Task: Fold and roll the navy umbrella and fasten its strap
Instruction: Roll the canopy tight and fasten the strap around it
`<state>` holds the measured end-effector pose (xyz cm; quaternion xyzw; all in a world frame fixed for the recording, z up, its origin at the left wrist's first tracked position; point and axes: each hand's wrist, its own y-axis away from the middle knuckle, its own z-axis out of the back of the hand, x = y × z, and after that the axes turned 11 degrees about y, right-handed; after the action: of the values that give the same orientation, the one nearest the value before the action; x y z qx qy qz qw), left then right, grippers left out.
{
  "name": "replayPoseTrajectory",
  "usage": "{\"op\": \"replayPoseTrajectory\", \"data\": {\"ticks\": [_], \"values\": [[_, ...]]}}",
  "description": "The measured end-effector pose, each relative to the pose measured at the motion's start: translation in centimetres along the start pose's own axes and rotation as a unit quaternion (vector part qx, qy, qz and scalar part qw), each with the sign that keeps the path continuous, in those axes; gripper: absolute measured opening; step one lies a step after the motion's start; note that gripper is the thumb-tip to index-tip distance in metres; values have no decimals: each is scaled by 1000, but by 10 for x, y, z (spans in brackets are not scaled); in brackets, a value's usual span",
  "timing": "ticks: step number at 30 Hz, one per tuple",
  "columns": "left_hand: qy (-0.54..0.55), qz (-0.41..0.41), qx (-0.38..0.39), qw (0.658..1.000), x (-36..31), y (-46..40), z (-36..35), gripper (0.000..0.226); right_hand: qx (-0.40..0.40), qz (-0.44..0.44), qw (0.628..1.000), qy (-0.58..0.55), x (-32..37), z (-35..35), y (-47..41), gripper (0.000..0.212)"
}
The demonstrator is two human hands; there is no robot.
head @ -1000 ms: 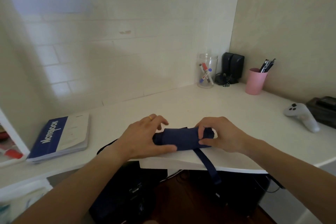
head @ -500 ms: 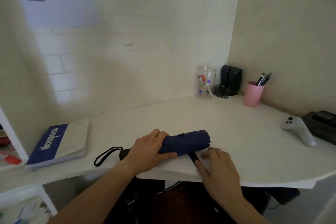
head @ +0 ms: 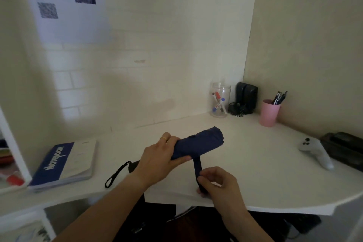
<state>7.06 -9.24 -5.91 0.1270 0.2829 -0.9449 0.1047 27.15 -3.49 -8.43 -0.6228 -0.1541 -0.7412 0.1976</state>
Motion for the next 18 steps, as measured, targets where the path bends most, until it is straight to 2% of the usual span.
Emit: {"op": "replayPoseTrajectory", "data": {"ticks": [2,8,13,18], "values": [[-51,-29,-20,998,-2,2,1,85,16,-13,999,-32,4,3,4,6],[-144,-100,-47,983,-12,18,-14,44,33,-14,999,-30,13,13,15,7],[-157,-130,-5,979,-14,33,-28,38,48,-68,992,-99,5,19,20,13],[-172,-141,-4,975,-16,38,-34,47,95,-21,995,-40,-2,24,23,40]]}}
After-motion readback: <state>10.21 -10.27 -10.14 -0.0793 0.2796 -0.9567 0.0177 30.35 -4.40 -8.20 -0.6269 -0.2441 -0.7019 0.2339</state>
